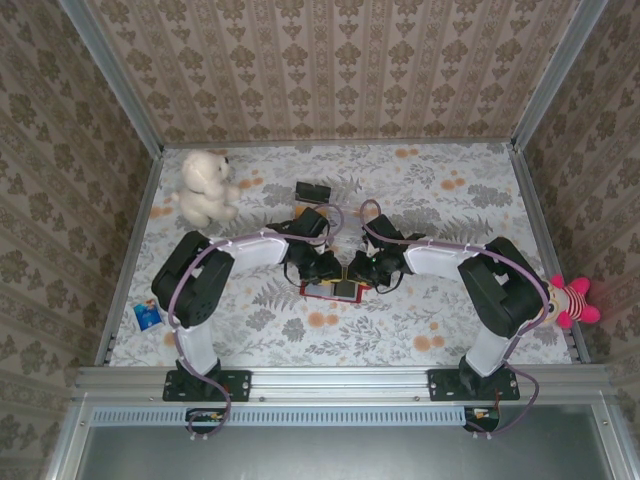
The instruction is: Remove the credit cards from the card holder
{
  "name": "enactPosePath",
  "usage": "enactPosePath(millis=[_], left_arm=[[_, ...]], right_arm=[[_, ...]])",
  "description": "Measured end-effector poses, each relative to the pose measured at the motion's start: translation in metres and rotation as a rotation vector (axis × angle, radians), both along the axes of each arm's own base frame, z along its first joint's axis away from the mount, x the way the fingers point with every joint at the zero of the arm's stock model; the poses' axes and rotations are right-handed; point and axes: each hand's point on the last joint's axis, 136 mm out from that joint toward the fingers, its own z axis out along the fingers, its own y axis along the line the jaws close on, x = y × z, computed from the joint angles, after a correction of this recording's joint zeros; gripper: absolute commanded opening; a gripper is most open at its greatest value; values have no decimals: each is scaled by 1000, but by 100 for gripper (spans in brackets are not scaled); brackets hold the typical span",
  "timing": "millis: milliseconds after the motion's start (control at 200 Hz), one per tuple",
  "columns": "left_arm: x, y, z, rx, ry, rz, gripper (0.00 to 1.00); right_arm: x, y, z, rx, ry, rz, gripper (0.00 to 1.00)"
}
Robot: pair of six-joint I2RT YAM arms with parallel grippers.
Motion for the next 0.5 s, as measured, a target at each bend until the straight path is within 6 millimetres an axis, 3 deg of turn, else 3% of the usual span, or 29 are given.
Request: enactPosePath(millis=[500], left_arm=[[1,4,-2,-9,14,12,21]], right_arm=[[0,1,-1,3,3,7,20]])
